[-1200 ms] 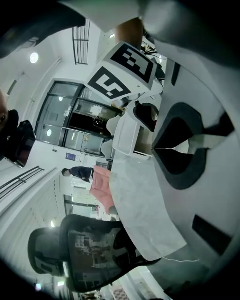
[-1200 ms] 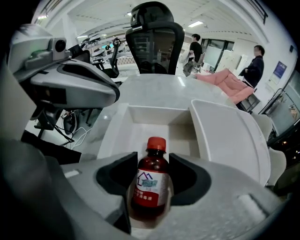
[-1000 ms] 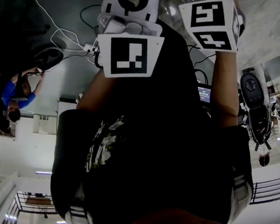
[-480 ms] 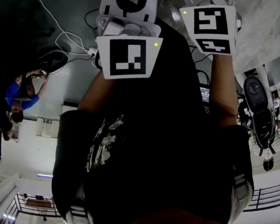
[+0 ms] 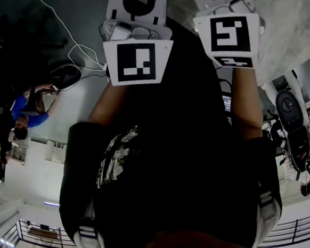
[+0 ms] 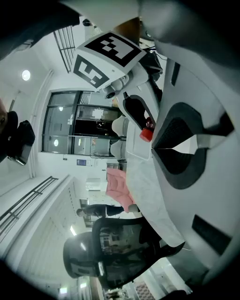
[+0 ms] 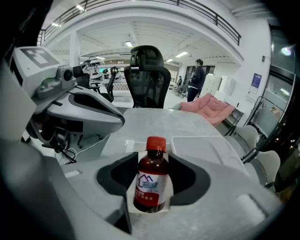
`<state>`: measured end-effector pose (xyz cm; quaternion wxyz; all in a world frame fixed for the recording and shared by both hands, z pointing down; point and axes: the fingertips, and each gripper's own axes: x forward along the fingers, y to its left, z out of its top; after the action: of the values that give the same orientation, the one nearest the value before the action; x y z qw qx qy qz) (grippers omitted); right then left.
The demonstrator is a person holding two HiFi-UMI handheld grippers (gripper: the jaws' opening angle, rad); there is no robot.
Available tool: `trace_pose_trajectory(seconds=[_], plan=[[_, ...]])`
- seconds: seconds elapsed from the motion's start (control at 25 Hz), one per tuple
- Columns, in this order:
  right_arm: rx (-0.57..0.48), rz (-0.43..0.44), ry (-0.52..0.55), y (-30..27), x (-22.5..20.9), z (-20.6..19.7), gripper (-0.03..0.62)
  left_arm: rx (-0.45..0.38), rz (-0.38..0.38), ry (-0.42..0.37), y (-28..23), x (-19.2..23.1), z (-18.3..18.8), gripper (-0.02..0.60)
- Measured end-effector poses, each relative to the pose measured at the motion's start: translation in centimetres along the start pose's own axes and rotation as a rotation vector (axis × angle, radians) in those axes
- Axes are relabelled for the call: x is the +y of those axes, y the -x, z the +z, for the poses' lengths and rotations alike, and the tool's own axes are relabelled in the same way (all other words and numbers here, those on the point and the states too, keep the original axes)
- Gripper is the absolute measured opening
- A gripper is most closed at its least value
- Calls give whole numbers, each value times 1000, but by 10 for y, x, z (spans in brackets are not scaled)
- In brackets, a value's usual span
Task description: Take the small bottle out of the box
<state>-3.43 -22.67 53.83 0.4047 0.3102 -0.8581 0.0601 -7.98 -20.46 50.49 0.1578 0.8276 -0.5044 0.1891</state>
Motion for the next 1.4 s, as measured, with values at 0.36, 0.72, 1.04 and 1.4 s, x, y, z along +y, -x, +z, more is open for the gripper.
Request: trace_pose_trajectory(seconds=[0.36,0.72,1.04,1.4], plan=[[-133,-109,-11,78,-13,47,198,-84,-1,-60,30,-23,53,14],[-236,-210,10,155,-35,80,198,-197,-20,-130,42,-55,117,14],[-404,-323,3,236,-54,125,198,-295,-33,-151,77,-71,174,14],[-623,-336,-149,296,-71,146,198,-383,-25,-171,102,-79,222,14]])
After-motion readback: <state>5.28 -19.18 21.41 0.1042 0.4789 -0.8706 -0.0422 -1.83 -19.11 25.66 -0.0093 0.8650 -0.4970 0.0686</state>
